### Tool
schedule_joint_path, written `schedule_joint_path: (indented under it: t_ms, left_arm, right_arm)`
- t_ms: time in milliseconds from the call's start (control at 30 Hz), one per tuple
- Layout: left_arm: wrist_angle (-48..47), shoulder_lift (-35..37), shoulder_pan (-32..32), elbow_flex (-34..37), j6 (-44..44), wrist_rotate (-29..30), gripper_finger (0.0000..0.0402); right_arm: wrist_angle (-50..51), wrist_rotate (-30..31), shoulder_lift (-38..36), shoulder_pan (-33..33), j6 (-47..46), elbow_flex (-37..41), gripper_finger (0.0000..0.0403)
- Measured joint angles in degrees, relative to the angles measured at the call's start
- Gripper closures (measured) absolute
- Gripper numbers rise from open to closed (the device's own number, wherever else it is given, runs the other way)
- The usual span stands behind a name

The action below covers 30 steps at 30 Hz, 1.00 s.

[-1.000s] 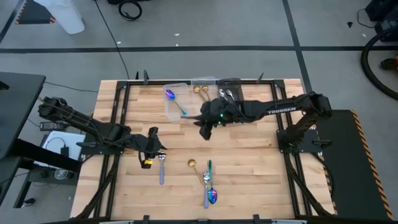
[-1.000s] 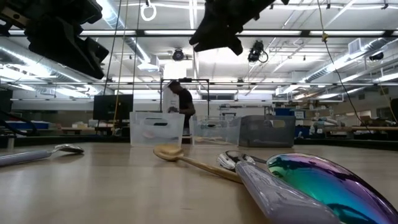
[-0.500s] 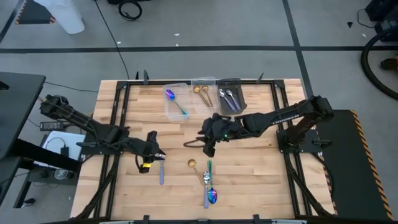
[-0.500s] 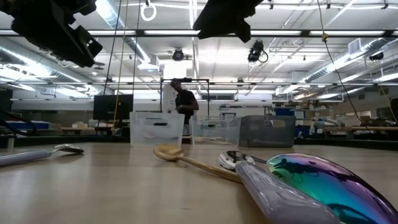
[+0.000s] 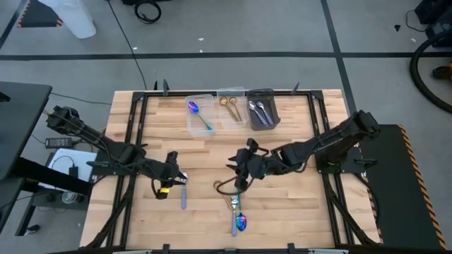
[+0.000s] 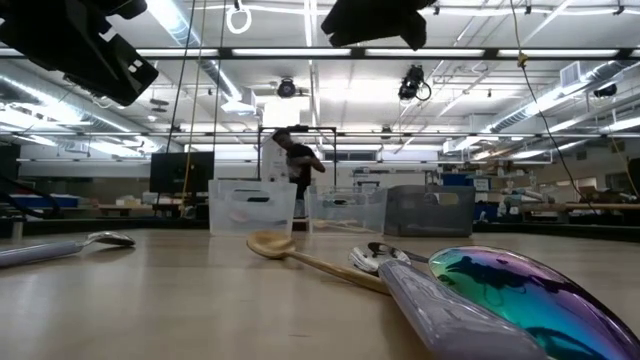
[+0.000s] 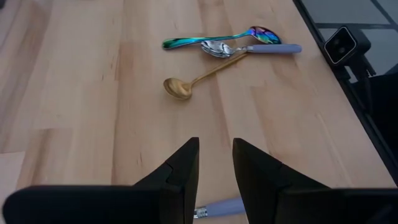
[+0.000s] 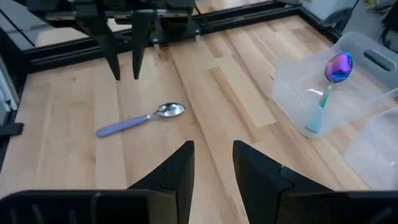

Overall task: Sort silverware by color (type)
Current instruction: Put the violet spoon into the black bin

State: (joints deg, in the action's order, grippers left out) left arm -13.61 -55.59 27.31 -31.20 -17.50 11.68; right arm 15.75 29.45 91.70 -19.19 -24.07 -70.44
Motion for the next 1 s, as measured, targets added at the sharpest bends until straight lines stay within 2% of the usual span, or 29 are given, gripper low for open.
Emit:
schedule_joint_path:
  t_ms: [233,633,800,1000]
  left_arm:
    - [0.02,0.0,0.0,0.0,0.07,-0.12,0.0297]
    - [2.97,-1.95,0.07,-0.04,-2.99,-6.64,0.0297]
    - [1.4,-6.59,0.68,-4.07,-2.52,-7.54,0.0297]
    - [-3.08,-11.63,1.25,-9.36,2.49,-8.69,0.0297]
  right_arm:
    - [-6.18,1.23,0.0,-0.93,-0.15,5.78,0.0282]
    - [-14.92,0.99,0.04,-0.95,-4.31,14.0,0.0282]
    - [-17.88,1.2,0.02,-0.95,-5.73,16.28,0.0282]
    - [-18.85,4.04,0.02,-1.83,-6.41,18.13,0.0282]
